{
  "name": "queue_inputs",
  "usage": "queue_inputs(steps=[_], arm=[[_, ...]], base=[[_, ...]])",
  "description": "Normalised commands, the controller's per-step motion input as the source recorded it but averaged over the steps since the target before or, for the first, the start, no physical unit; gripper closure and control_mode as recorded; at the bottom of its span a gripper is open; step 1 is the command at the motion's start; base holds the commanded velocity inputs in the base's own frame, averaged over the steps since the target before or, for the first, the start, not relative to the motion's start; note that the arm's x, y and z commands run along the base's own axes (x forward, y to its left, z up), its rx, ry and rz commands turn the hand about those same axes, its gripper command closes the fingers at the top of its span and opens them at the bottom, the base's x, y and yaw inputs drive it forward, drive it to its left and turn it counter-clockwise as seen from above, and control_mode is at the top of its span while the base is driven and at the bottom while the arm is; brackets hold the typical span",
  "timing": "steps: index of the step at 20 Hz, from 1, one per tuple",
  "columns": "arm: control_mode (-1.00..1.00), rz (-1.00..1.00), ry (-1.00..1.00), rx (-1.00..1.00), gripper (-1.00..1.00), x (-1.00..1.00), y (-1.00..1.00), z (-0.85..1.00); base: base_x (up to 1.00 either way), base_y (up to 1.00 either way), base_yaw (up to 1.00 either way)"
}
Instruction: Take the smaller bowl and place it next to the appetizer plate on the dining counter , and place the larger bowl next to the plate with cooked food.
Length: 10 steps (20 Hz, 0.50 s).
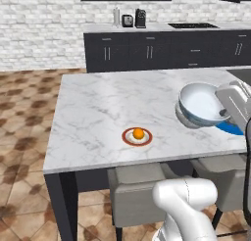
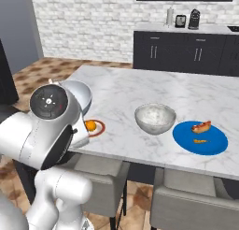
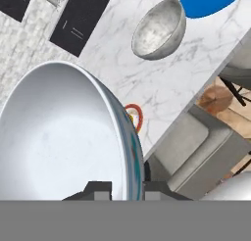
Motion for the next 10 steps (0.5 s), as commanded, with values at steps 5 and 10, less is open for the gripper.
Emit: queue_inputs(steps=[5, 10], arm=[[-1.0, 0.0, 0.22, 0.0, 1.0, 1.0, -0.42, -0.83], [-1.0, 0.0, 0.1, 0.0, 1.0, 0.97, -0.29, -0.76]], base=[[0.0, 0.0, 0.0], [0.0, 0.0, 0.0]])
